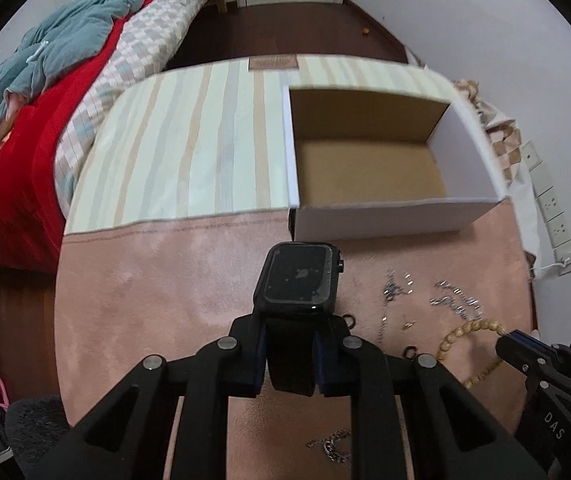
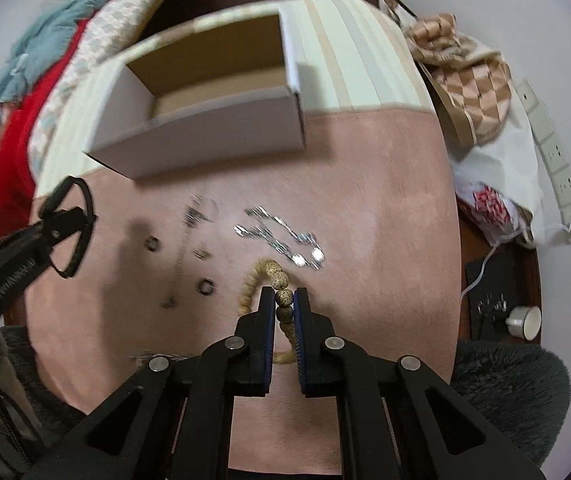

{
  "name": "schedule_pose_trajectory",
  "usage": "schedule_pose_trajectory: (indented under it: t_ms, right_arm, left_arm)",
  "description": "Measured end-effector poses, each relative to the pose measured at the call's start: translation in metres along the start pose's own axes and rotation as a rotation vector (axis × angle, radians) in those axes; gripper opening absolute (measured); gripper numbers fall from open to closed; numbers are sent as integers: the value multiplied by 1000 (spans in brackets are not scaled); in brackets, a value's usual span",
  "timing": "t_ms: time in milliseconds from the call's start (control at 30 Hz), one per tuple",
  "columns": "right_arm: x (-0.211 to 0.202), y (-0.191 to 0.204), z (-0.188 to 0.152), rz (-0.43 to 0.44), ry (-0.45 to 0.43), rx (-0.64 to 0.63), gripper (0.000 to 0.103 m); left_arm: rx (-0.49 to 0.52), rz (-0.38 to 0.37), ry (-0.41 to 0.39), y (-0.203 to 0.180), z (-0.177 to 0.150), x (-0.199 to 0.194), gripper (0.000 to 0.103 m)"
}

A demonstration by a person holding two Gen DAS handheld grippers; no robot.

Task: Organize jewelry
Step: 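Carry the watch and bead bracelet into the white box and open both tools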

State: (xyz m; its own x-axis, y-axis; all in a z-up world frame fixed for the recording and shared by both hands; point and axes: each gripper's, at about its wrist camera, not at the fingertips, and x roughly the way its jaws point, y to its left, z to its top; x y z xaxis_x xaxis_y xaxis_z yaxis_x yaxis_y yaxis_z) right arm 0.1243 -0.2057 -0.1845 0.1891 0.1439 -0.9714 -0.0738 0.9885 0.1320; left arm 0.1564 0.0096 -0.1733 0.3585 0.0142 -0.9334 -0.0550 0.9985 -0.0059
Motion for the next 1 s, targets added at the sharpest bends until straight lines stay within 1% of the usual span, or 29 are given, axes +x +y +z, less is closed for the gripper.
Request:
schedule_pose_trajectory:
  t_ms: [167, 267, 367, 500, 600, 700, 800, 1000]
  right_arm:
    - [-38, 14, 21, 44, -75, -36, 9]
    - [-61, 25, 43, 65, -125, -47, 9]
    - [-87, 28, 71, 77, -189, -58, 9]
    - [-111, 30, 108, 83, -249, -74, 9]
    - [-119, 36, 135, 86, -273, -91, 9]
    - [-115, 42, 156, 98, -265, -100, 9]
    - [-96, 45, 172, 124, -232, -110, 9]
    - [-47, 35, 185, 140, -176, -107, 9]
  left_arm:
    - [12, 3, -70, 3, 23, -30, 15]
    - [13, 1, -114, 4, 41, -48, 15]
    - [9, 4, -161, 7, 63, -64, 15]
    - [-18, -11, -195, 10, 90, -72, 15]
    - [-51, -34, -198, 12, 107, -69, 15]
    - [-83, -55, -185, 12, 122, -59, 15]
    - [-103, -75, -149, 10, 133, -42, 15]
    - [-84, -85, -65, 0, 142, -3, 15]
